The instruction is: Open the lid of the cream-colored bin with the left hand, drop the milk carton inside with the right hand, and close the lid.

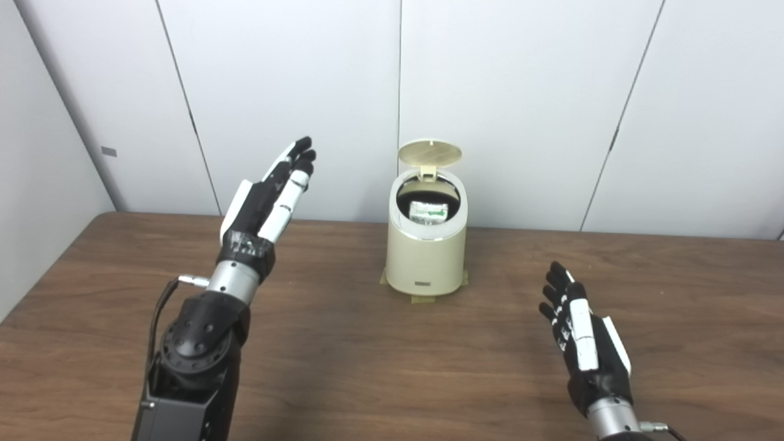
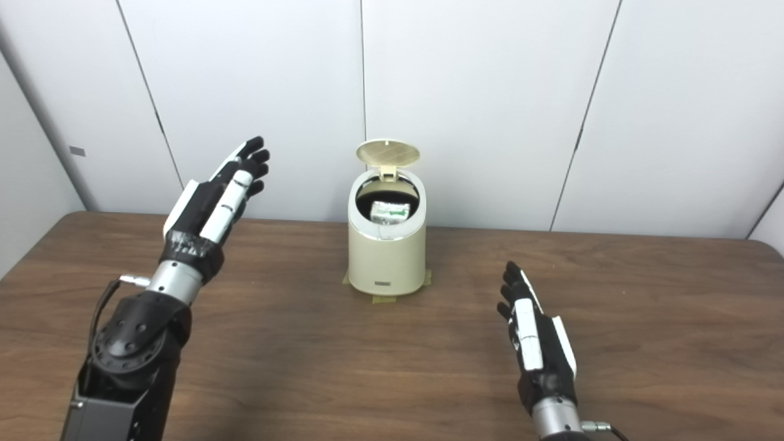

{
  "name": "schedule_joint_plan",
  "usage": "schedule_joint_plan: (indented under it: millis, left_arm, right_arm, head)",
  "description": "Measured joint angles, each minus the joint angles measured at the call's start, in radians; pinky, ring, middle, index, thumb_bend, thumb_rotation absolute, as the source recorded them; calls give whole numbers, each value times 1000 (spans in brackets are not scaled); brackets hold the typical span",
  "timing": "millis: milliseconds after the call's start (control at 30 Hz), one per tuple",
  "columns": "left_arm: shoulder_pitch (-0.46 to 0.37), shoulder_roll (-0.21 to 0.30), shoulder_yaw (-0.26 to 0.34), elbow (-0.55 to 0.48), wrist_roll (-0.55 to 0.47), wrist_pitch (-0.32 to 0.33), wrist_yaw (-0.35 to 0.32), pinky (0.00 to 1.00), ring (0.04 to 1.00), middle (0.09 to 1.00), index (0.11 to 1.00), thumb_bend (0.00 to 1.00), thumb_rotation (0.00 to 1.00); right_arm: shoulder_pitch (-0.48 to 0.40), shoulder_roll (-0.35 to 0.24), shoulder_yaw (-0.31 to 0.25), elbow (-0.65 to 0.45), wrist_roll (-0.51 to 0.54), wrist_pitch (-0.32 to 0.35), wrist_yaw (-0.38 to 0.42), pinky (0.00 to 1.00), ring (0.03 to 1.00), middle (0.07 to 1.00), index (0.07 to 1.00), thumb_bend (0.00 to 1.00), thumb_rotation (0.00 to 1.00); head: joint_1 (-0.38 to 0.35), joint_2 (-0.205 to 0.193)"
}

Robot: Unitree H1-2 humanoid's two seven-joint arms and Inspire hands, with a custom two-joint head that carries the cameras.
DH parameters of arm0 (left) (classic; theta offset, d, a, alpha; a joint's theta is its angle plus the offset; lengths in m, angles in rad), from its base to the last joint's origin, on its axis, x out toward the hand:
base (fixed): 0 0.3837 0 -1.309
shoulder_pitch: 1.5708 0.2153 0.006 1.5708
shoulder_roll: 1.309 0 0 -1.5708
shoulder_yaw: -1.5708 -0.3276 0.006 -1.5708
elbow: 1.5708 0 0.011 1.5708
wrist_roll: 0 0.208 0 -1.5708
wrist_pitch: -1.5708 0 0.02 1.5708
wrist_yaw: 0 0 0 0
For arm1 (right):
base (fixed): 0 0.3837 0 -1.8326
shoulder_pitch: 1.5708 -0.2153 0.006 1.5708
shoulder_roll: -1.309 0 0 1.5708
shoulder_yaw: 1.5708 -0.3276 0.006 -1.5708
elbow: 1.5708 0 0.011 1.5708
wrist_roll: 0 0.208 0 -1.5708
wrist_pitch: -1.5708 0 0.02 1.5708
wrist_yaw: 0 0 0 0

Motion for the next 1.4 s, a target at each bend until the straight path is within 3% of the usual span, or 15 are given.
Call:
schedule_joint_plan:
  millis: [267, 500, 767, 967, 1100, 1233, 1400]
  left_arm:
    - [-184, 35, -78, 188, 75, -30, -45, 946, 952, 936, 941, 412, 825]
    - [-271, 39, -147, 299, 143, -80, -85, 900, 940, 917, 933, 389, 864]
    - [-337, 39, -196, 392, 196, -93, -118, 909, 941, 892, 921, 330, 846]
    - [-368, 44, -231, 427, 229, -111, -161, 926, 924, 851, 894, 349, 909]
    - [-371, 67, -267, 429, 257, -120, -210, 963, 929, 853, 873, 351, 868]
    - [-371, 104, -288, 429, 276, -121, -267, 914, 907, 852, 869, 344, 797]
    - [-378, 152, -340, 425, 336, -155, -322, 857, 872, 841, 852, 378, 848]
  right_arm:
    - [2, 2, 2, 18, 4, -1, 1, 914, 960, 969, 968, 666, 1000]
    - [6, 6, 11, 24, 5, -13, 1, 925, 958, 967, 971, 676, 1000]
    - [11, 16, 16, 24, 8, -15, 0, 926, 953, 963, 976, 630, 1000]
    - [18, 45, 9, 21, 22, -2, -14, 876, 919, 930, 982, 585, 1000]
    - [33, 86, 5, 2, 54, 48, -28, 858, 913, 920, 992, 561, 1000]
    - [39, 85, 4, -7, 61, 53, -28, 858, 916, 921, 992, 563, 1000]
    - [39, 83, -4, -7, 72, 55, -32, 874, 924, 927, 1000, 554, 1000]
  head:
    - [-5, -11]
    - [-20, -15]
    - [-31, -25]
    - [-38, -29]
    - [-43, -29]
    - [-49, -26]
    - [-51, -23]
